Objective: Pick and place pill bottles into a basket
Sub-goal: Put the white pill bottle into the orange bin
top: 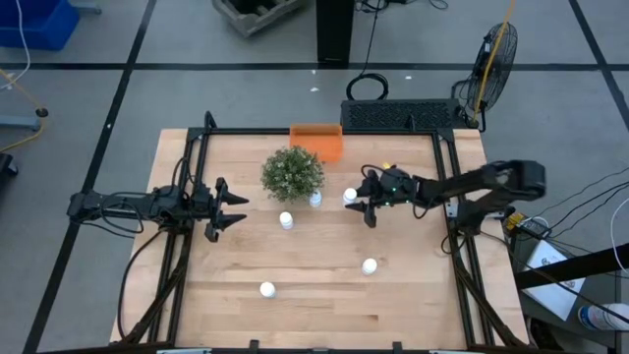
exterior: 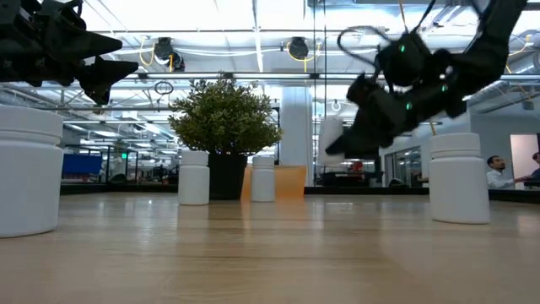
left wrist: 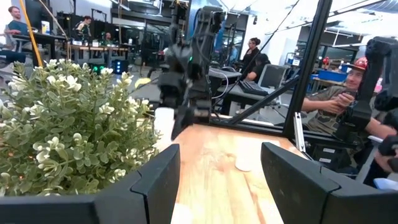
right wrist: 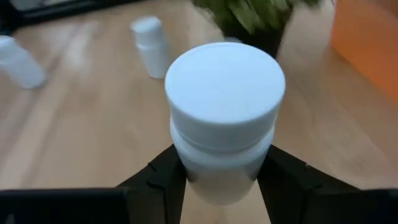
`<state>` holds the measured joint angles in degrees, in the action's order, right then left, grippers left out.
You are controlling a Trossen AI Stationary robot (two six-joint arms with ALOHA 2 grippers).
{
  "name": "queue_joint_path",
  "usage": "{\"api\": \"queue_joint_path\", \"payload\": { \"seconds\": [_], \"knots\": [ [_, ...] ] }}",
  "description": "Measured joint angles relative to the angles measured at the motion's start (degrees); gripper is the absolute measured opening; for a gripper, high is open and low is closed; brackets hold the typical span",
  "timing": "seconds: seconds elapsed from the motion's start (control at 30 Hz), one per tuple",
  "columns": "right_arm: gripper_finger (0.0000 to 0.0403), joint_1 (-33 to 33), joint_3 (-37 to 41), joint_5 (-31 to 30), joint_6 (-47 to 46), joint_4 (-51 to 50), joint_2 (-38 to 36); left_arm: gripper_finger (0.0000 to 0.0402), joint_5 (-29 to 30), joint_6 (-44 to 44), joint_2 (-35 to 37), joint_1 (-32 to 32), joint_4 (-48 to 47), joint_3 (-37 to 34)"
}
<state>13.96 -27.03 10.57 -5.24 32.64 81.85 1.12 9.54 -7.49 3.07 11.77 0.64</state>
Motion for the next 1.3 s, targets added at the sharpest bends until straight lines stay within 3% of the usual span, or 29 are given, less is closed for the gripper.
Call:
{"api": "queue_joint_path", "payload": {
  "seconds": [0.17, 0.4, 0.93, 1.3],
  "knots": [
    [0.0152, -3.0, -4.9, -0.3, 0.1, -11.7, -7.2, 0.0230, -0.7, 1.5, -0.2, 0.0, 0.2, 1.1],
    [0.0152, -6.2, -9.8, -0.3, 0.4, -15.0, -7.5, 0.0230, 0.9, 2.3, -7.5, 0.0, -3.6, 8.9],
    [0.0153, -10.2, -14.3, 0.1, 0.6, -14.8, -6.0, 0.0230, -6.2, -7.6, -46.8, 0.0, -7.9, 38.6],
    [0.0153, -12.2, -14.4, 0.2, 0.9, -17.4, -6.0, 0.0230, -7.6, -9.3, -65.2, 0.0, -10.1, 52.0]
  ]
}}
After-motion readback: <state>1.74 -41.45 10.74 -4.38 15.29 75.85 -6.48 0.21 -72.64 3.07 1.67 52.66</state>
